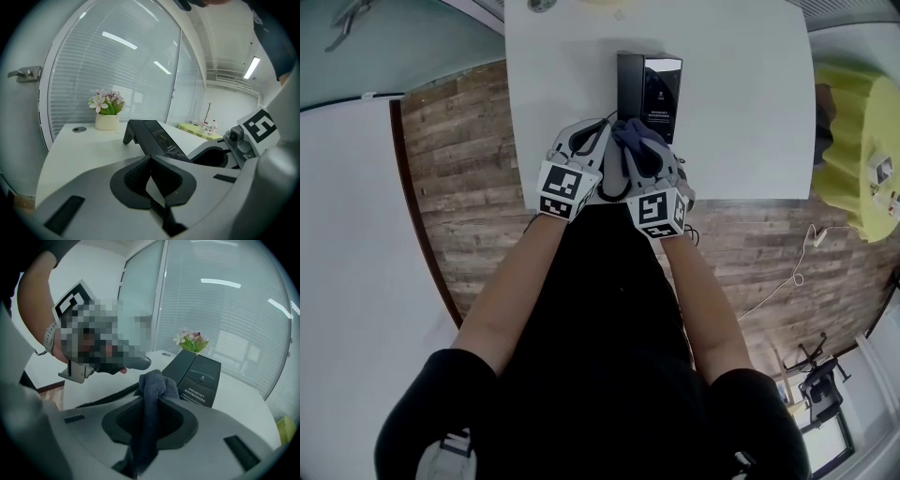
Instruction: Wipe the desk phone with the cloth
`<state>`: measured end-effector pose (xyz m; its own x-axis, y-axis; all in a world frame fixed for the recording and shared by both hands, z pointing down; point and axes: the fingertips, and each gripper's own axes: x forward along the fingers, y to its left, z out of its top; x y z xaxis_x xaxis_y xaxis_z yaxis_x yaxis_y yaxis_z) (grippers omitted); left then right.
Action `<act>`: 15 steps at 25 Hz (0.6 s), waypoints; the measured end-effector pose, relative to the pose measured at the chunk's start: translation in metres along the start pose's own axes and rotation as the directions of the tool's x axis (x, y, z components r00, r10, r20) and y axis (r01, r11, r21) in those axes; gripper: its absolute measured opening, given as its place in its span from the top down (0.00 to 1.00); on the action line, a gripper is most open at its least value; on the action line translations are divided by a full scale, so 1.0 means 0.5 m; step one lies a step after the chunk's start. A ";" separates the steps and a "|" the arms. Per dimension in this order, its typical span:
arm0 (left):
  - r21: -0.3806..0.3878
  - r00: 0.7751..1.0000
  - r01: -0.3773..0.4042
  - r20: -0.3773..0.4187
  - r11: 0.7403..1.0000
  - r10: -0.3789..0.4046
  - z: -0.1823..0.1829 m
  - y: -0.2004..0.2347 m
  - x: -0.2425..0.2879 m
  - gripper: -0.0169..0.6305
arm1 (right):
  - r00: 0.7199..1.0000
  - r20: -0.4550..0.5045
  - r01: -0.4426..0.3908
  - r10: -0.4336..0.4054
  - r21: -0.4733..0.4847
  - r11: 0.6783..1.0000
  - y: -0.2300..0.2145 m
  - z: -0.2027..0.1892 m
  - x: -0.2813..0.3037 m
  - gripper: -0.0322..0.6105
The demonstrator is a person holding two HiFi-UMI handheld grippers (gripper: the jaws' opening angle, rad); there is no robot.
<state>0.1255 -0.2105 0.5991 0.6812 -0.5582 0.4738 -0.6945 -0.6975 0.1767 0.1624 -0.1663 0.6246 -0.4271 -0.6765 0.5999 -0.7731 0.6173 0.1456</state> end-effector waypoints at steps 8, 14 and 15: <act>0.010 0.997 0.012 0.073 1.000 -0.013 0.077 -0.023 -0.047 0.96 | 0.999 -0.013 -0.052 0.053 0.063 0.997 0.012 0.002 -0.042 0.82; 0.113 0.981 0.093 0.159 0.989 -0.111 0.240 -0.093 -0.130 0.96 | 0.982 0.186 -0.041 0.007 0.176 0.983 -0.056 0.149 -0.186 0.82; 0.129 0.976 0.112 0.171 0.985 -0.133 0.267 -0.108 -0.145 0.96 | 0.975 0.222 -0.049 0.006 0.189 0.981 -0.068 0.179 -0.212 0.82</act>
<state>0.1445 -0.1923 0.4401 0.7971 -0.5289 0.2915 -0.5781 -0.8077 0.1155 0.1919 -0.1512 0.4857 -0.5249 -0.7453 0.4112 -0.8260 0.5625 -0.0348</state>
